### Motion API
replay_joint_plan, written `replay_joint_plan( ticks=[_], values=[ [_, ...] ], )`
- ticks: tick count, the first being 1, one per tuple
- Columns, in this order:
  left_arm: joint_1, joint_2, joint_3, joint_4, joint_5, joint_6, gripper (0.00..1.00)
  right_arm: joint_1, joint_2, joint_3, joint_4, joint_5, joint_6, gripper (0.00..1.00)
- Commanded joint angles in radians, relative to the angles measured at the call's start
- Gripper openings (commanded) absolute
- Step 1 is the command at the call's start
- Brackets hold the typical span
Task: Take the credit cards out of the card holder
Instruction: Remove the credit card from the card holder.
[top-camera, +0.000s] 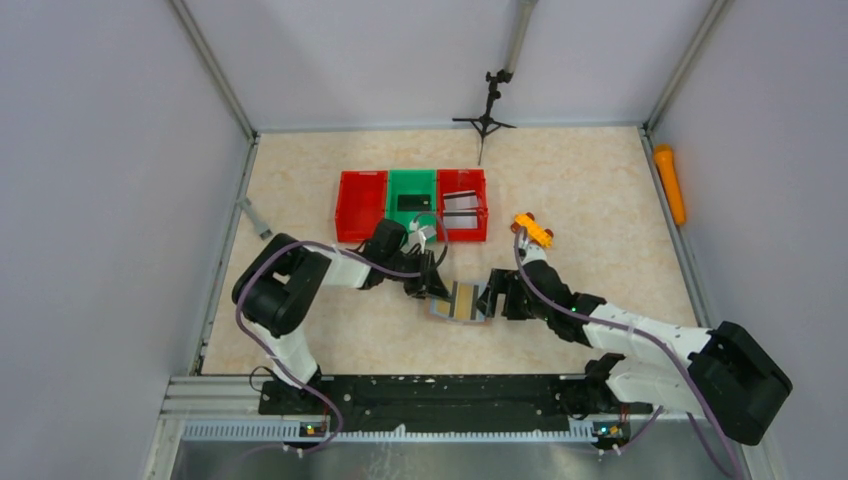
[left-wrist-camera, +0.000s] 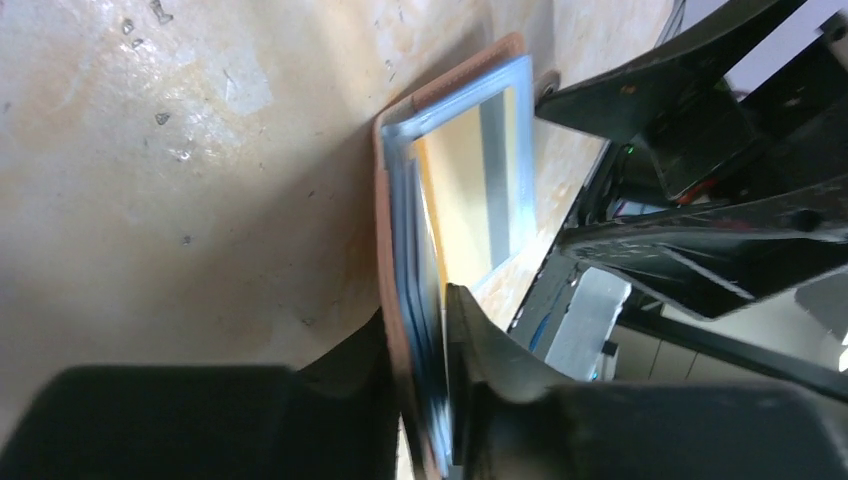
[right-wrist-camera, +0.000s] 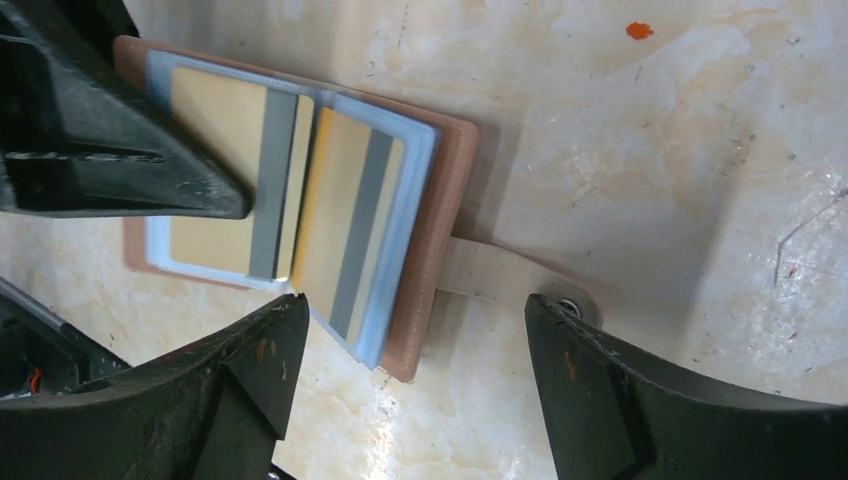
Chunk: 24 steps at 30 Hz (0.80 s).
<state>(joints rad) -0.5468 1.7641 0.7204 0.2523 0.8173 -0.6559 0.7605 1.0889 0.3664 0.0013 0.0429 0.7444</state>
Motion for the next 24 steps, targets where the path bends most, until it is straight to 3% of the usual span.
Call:
replay_joint_plan(
  ticks=[1, 3, 9, 21, 24],
  values=[
    [-0.006, 0.027, 0.041, 0.019, 0.037, 0.006, 0.15, -0.005, -0.04, -0.009, 0.03, -0.006, 0.007, 0.86],
    [-0.006, 0.012, 0.036, 0.027, 0.034, 0.004, 0.07, -0.006, -0.071, -0.011, 0.007, 0.012, 0.013, 0.92],
    [0.011, -0.045, -0.024, 0.186, 0.089, -0.077, 0.0, -0.006, -0.203, -0.027, -0.039, 0.02, 0.035, 0.97],
    [0.113, -0.183, -0.214, 0.642, 0.131, -0.294, 0.0, -0.006, -0.28, -0.072, 0.097, -0.145, 0.066, 0.97],
    [0.132, -0.198, -0.238, 0.685, 0.135, -0.32, 0.0, -0.006, -0.261, -0.085, 0.131, -0.141, 0.065, 0.99]
  ],
)
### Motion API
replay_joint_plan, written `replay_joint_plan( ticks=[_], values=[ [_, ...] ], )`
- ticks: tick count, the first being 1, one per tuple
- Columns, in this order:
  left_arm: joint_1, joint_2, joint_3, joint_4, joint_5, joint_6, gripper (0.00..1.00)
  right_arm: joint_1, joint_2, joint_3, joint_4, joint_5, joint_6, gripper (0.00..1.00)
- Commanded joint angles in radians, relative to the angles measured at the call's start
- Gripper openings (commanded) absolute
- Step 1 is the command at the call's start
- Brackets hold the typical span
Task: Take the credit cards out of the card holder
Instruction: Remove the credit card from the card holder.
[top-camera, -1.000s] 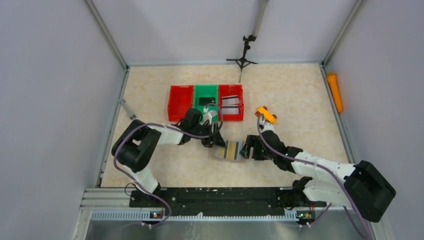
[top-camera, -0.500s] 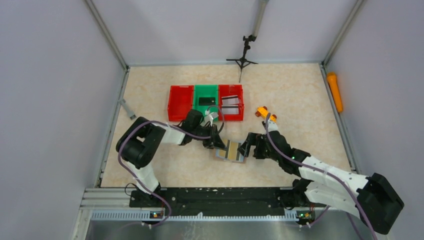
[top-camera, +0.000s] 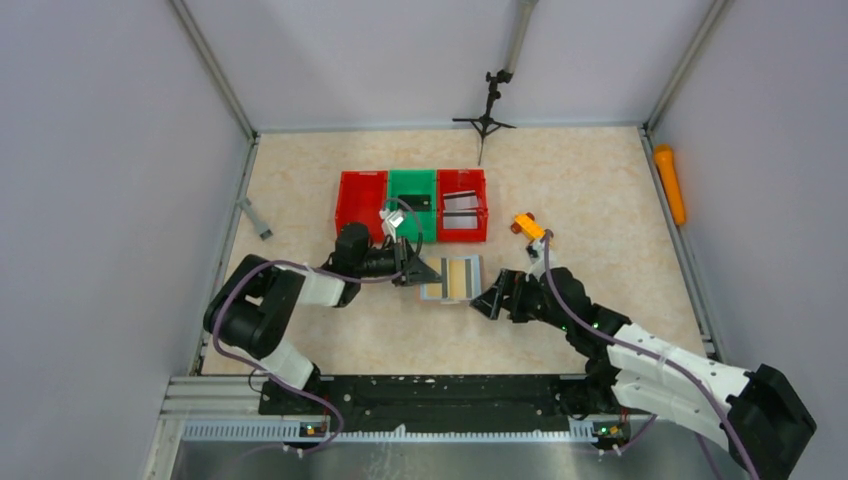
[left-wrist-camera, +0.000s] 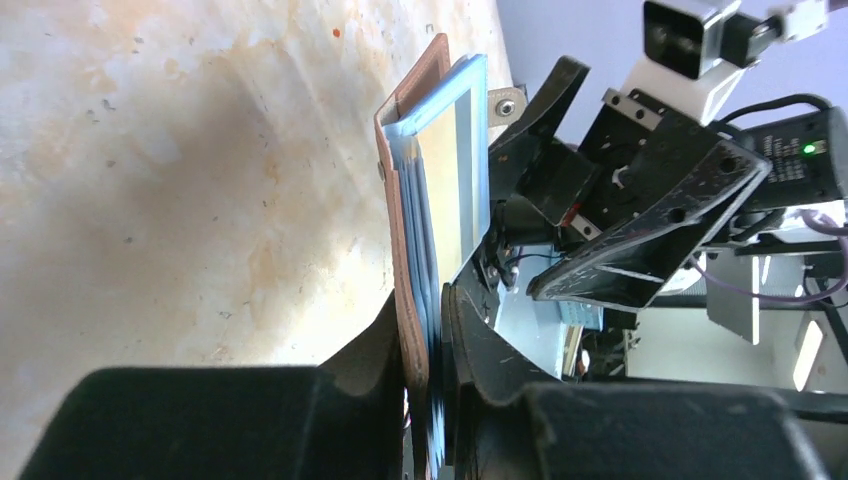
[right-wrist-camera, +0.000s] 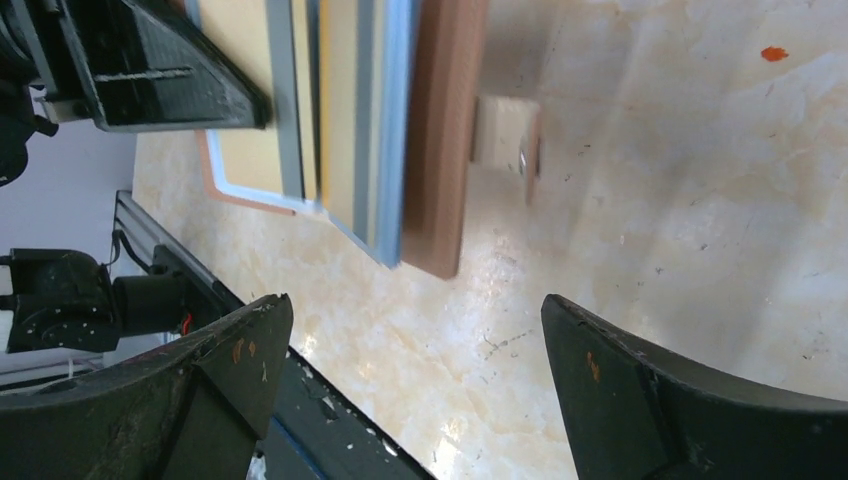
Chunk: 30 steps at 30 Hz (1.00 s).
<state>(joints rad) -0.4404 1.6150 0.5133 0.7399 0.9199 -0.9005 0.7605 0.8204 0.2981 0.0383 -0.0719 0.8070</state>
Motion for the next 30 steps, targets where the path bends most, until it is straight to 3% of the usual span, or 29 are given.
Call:
replay_joint_plan(
  ticks=[1, 11, 19, 26, 30],
  values=[
    [0.027, -0.048, -0.03, 0.2, 0.037, -0.079, 0.0, -0.006, 0.016, -0.019, 0.114, -0.027, 0.002, 0.99],
    [0.014, -0.01, -0.044, 0.397, 0.088, -0.192, 0.0, -0.006, 0.03, -0.076, 0.341, -0.008, 0.038, 0.97],
    [-0.01, 0.017, -0.035, 0.479, 0.117, -0.243, 0.0, -0.006, 0.006, -0.079, 0.438, -0.006, 0.038, 0.83],
    [-0.016, 0.045, -0.034, 0.556, 0.134, -0.291, 0.0, -0.006, -0.042, -0.09, 0.426, 0.027, 0.042, 0.44],
    [-0.017, 0.036, -0.026, 0.469, 0.119, -0.233, 0.02, -0.006, -0.071, -0.096, 0.404, 0.047, 0.051, 0.15]
  ],
)
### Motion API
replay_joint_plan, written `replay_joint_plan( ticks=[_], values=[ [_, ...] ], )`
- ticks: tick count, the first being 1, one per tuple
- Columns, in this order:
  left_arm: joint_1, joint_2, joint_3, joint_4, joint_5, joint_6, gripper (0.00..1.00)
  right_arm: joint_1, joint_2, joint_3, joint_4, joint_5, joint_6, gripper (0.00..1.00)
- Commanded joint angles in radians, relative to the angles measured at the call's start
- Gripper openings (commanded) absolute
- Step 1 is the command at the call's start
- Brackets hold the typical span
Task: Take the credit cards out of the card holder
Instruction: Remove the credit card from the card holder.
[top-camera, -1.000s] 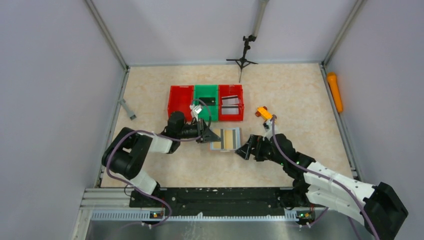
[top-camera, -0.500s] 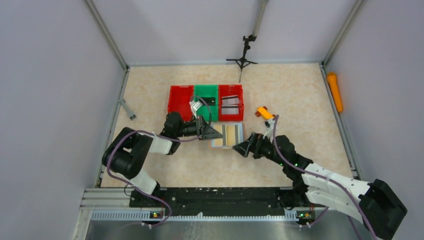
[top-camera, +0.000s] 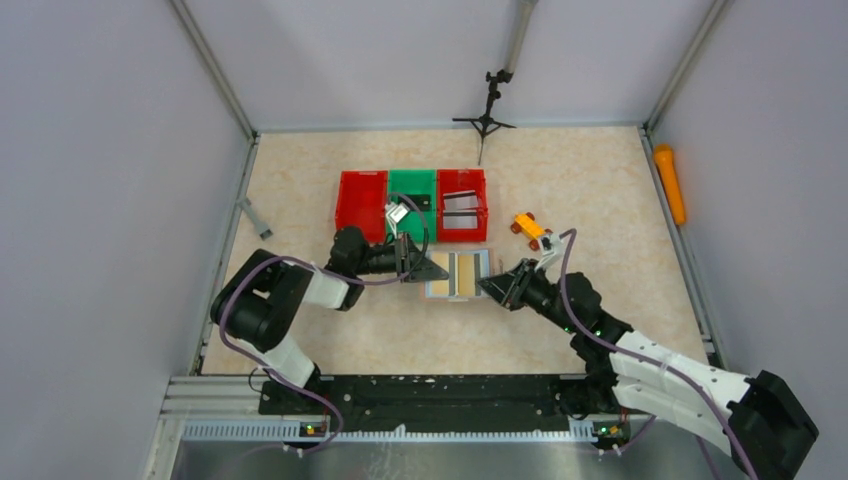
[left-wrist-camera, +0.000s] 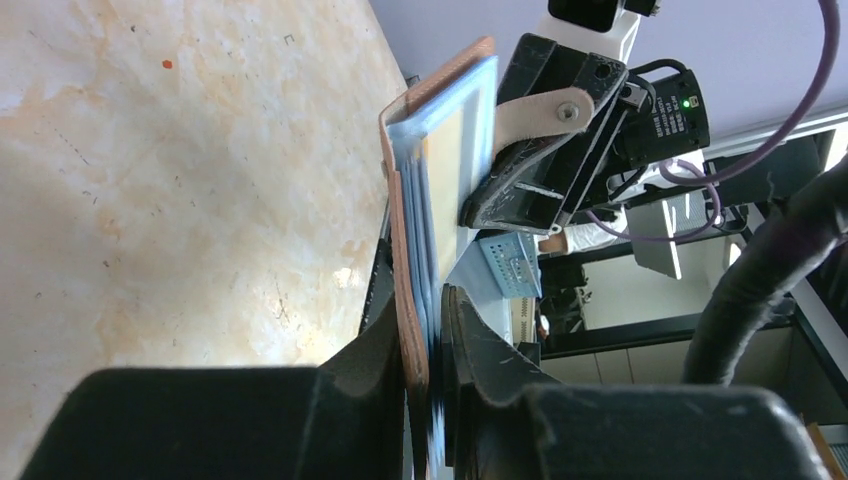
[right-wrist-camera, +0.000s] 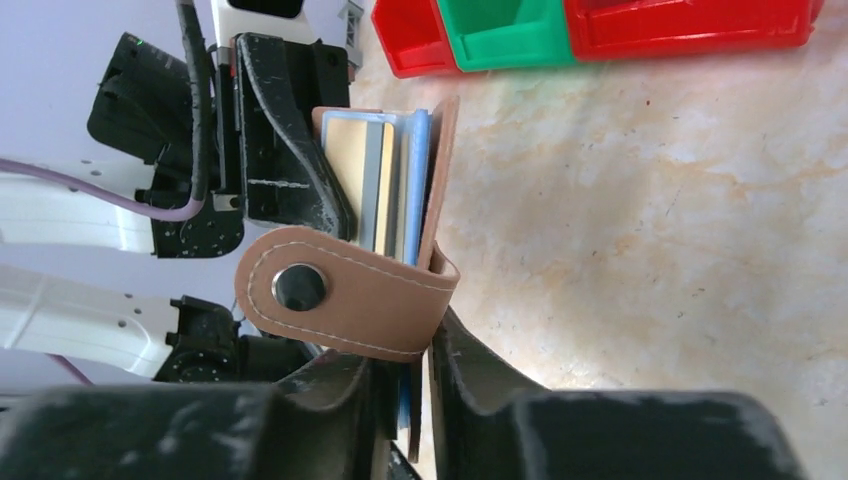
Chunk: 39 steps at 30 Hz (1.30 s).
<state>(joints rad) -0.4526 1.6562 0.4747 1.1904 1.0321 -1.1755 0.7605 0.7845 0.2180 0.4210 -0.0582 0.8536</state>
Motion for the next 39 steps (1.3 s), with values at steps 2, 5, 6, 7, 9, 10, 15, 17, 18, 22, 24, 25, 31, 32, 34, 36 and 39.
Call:
replay_joint_plan(
  ticks=[2, 5, 6, 7, 9, 10, 15, 17, 18, 22, 24, 25, 31, 32, 34, 36, 39],
  values=[
    [-0.002, -0.034, 0.028, -0.135, -0.015, 0.132, 0.08, -0.006, -0.047, -0.01, -0.016, 0.049, 0.005, 0.05],
    [-0.002, -0.107, 0.048, -0.365, -0.093, 0.274, 0.2, -0.006, -0.058, -0.004, -0.064, 0.077, 0.008, 0.0],
    [-0.003, -0.128, 0.061, -0.471, -0.134, 0.336, 0.31, -0.006, -0.062, -0.002, -0.083, 0.089, 0.008, 0.0],
    [-0.003, -0.156, 0.076, -0.579, -0.196, 0.402, 0.42, -0.006, -0.063, -0.001, -0.099, 0.101, 0.009, 0.0],
    [-0.006, -0.219, 0.105, -0.809, -0.345, 0.513, 0.57, -0.006, -0.063, 0.001, -0.135, 0.128, 0.011, 0.0],
    [-0.005, -0.251, 0.108, -0.884, -0.393, 0.546, 0.61, -0.006, -0.061, 0.001, -0.149, 0.139, 0.011, 0.0],
    [-0.008, -0.353, 0.08, -0.896, -0.454, 0.585, 0.6, -0.006, -0.033, 0.006, -0.167, 0.161, 0.003, 0.0],
    [-0.015, -0.35, 0.07, -0.836, -0.388, 0.572, 0.52, -0.006, -0.011, 0.014, -0.169, 0.161, 0.002, 0.0],
    [-0.02, -0.342, 0.065, -0.793, -0.349, 0.558, 0.47, -0.006, 0.0, 0.016, -0.163, 0.155, 0.0, 0.0],
    [-0.08, -0.302, 0.064, -0.646, -0.217, 0.507, 0.36, -0.006, 0.037, 0.005, -0.092, 0.112, 0.009, 0.0],
    [-0.114, -0.28, 0.084, -0.641, -0.19, 0.509, 0.35, -0.006, 0.046, -0.01, -0.038, 0.08, 0.019, 0.0],
    [-0.124, -0.272, 0.091, -0.637, -0.183, 0.508, 0.35, -0.006, 0.048, -0.015, -0.01, 0.065, 0.023, 0.0],
    [-0.133, -0.241, 0.107, -0.658, -0.186, 0.508, 0.36, -0.006, 0.027, -0.049, 0.095, 0.012, 0.063, 0.0],
    [-0.133, -0.234, 0.11, -0.659, -0.183, 0.506, 0.36, -0.006, 0.021, -0.058, 0.115, 0.008, 0.073, 0.0],
    [-0.132, -0.225, 0.113, -0.66, -0.186, 0.498, 0.36, -0.006, 0.009, -0.08, 0.155, -0.001, 0.09, 0.0],
    [-0.132, -0.221, 0.113, -0.652, -0.182, 0.495, 0.36, -0.006, 0.003, -0.095, 0.19, -0.009, 0.106, 0.0],
    [-0.132, -0.219, 0.111, -0.646, -0.182, 0.488, 0.36, -0.006, 0.004, -0.113, 0.248, -0.028, 0.126, 0.0]
  ],
)
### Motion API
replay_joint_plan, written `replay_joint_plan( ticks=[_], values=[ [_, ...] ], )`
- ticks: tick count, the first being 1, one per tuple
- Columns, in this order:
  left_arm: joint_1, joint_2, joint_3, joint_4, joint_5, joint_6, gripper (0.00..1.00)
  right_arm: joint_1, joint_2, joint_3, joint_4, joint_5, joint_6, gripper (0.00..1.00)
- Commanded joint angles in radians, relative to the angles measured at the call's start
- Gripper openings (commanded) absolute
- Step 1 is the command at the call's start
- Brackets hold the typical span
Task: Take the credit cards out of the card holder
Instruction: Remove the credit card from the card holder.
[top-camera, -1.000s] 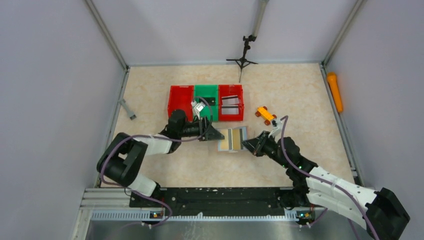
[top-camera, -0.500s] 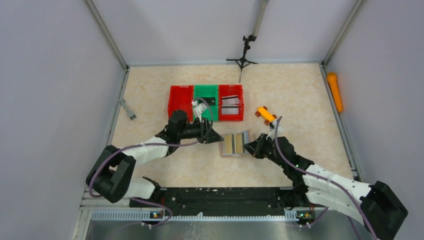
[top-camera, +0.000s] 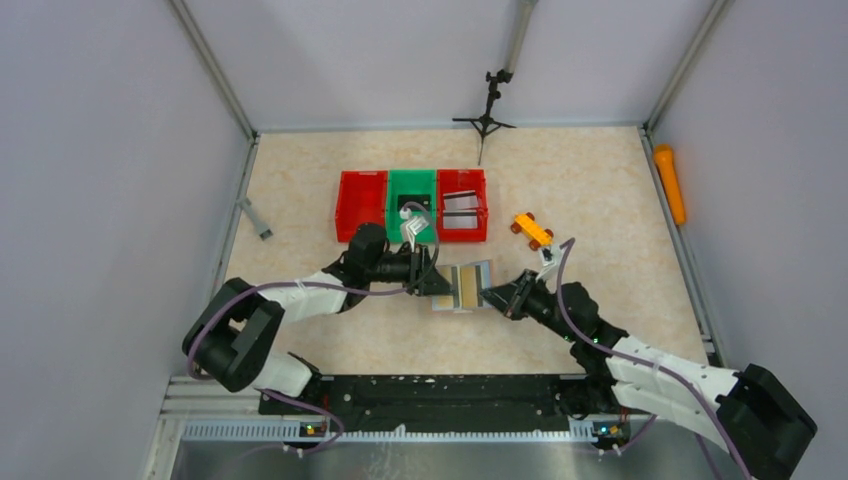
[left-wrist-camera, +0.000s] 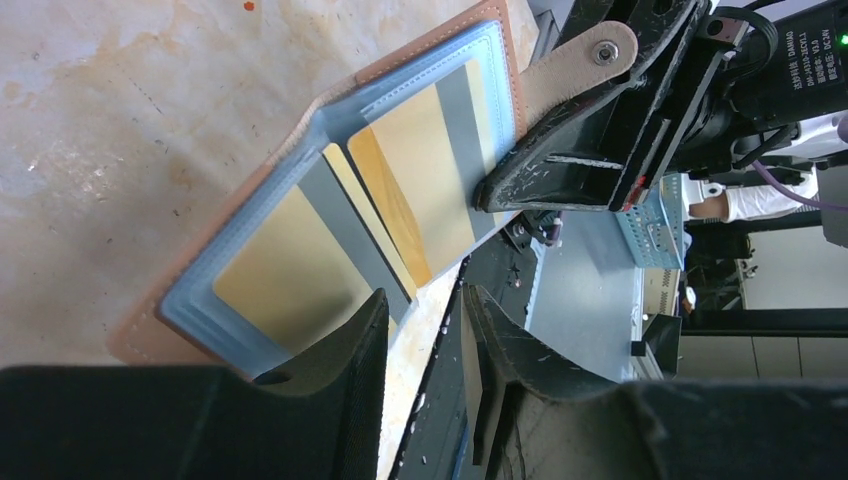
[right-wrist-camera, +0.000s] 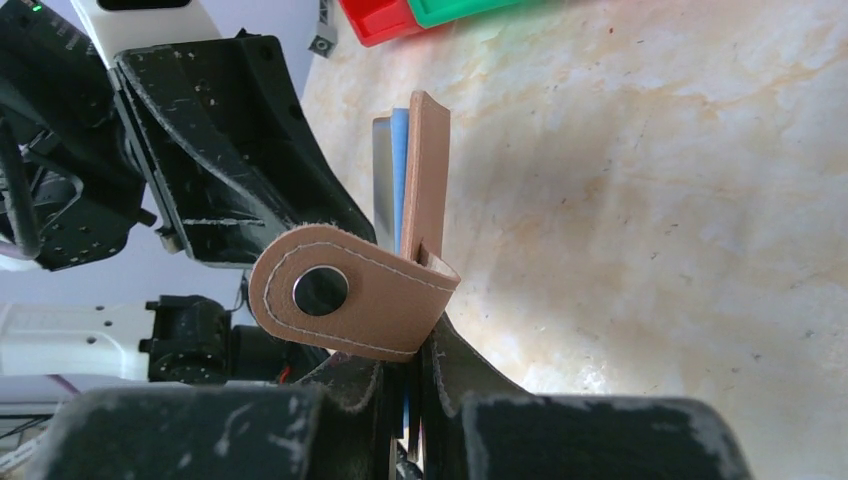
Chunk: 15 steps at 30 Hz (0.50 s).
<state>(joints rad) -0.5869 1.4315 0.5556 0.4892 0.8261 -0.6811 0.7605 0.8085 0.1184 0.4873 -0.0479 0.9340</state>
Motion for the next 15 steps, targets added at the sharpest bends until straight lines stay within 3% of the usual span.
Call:
replay_joint_plan(
  ticks=[1, 5, 10, 15],
  values=[
    [0.003, 0.007, 0.031, 0.055, 0.026, -0.007, 0.36, -0.006, -0.021, -0.017, 0.198, -0.044, 0.05, 0.0],
    [0.016, 0.031, 0.035, 0.057, 0.035, -0.032, 0.35, -0.006, -0.023, -0.041, 0.281, -0.066, 0.074, 0.0],
    [0.065, 0.075, -0.019, 0.303, 0.118, -0.189, 0.38, -0.006, -0.021, -0.057, 0.333, -0.074, 0.094, 0.0],
    [0.069, 0.1, -0.03, 0.408, 0.158, -0.256, 0.4, -0.006, -0.017, -0.069, 0.383, -0.076, 0.122, 0.0]
  ],
)
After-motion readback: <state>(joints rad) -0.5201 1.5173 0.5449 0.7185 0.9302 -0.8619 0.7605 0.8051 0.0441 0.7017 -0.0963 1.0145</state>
